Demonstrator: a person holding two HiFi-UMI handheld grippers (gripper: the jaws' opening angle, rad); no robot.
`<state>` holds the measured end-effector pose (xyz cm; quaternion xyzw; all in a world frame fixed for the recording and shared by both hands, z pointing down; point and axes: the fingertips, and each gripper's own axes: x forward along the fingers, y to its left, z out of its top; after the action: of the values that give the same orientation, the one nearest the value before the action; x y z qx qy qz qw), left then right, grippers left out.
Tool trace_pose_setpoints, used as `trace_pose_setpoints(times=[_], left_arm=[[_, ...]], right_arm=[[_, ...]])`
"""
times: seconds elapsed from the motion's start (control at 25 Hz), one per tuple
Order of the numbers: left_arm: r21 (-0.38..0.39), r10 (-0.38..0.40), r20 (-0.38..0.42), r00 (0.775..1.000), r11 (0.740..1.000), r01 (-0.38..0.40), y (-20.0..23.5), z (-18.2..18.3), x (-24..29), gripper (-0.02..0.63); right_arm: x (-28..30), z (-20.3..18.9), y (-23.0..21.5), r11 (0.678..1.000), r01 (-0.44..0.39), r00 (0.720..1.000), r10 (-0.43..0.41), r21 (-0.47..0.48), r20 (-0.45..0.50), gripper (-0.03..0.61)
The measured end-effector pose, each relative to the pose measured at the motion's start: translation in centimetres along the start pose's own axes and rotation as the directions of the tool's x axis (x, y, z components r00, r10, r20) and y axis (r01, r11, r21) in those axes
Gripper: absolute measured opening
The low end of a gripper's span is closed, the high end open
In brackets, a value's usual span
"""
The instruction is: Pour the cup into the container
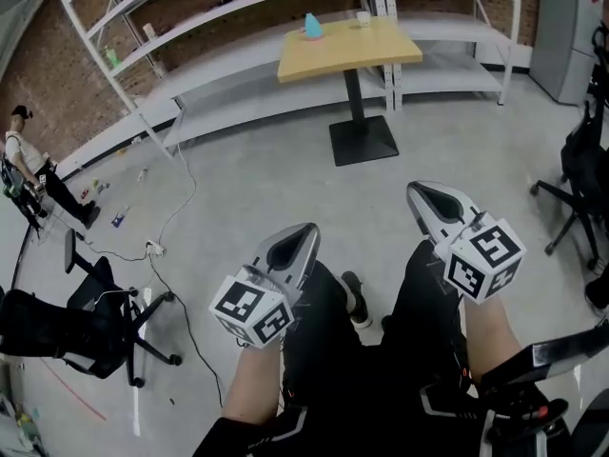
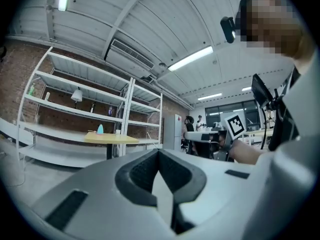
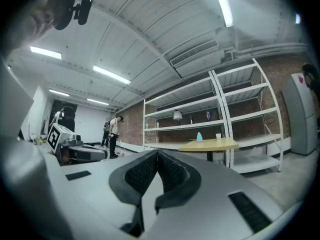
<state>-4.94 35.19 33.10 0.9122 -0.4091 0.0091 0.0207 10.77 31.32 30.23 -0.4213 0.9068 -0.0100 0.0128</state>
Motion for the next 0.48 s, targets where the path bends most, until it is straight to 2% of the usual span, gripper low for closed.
trace_pose_setpoints(times=[0.32, 0.48], left_arm=[[0.001, -0.005, 0.020, 1.000, 1.000, 0.005, 10.9, 1.1, 10.4, -0.008], [0.012, -0.033, 0.018, 0.999, 0.999, 0.032, 16.1, 1.7, 15.9, -0.008]], right_arm=[[12.8, 0.4, -8.9, 1.000, 0.000, 1.000, 0.000, -0.017, -0.012, 0.001], [18.3, 0.3, -13.5, 1.000, 0.019, 1.000, -0.019, -0.021, -0.021, 0.000]])
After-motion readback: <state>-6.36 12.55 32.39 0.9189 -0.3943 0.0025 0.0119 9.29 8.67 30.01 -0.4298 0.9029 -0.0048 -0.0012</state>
